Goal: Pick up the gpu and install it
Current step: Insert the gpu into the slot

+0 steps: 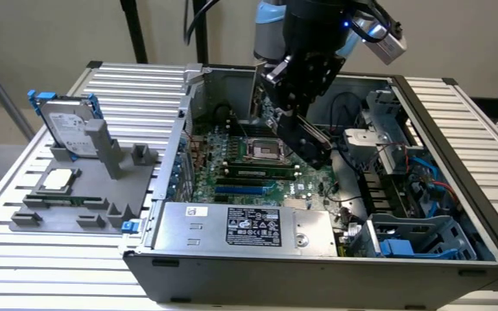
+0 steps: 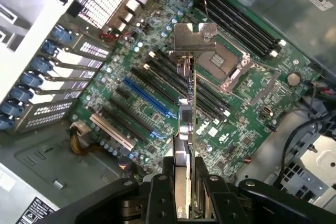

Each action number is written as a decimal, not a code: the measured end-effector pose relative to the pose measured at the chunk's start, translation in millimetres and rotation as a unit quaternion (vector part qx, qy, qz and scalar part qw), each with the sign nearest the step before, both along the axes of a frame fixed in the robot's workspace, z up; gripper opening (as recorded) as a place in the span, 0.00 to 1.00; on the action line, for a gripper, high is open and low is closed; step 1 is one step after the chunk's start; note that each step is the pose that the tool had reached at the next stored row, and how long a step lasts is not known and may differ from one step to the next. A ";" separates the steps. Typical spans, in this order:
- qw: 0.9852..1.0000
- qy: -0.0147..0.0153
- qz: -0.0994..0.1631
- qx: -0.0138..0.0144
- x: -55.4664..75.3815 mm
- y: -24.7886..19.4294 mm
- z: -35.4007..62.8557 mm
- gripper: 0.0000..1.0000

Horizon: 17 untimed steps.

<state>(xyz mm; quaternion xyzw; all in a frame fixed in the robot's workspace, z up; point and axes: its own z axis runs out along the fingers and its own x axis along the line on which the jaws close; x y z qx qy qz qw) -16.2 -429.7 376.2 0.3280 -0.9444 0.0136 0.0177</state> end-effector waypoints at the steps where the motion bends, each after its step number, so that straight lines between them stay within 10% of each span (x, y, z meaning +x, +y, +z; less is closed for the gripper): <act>1: 1.000 0.000 0.009 0.000 0.0 0.0 -0.7 0.27; 9: 0.997 0.000 0.081 0.000 0.0 0.0 -6.1 0.27; 17: 0.988 0.000 0.154 0.000 0.0 0.0 -13.0 0.27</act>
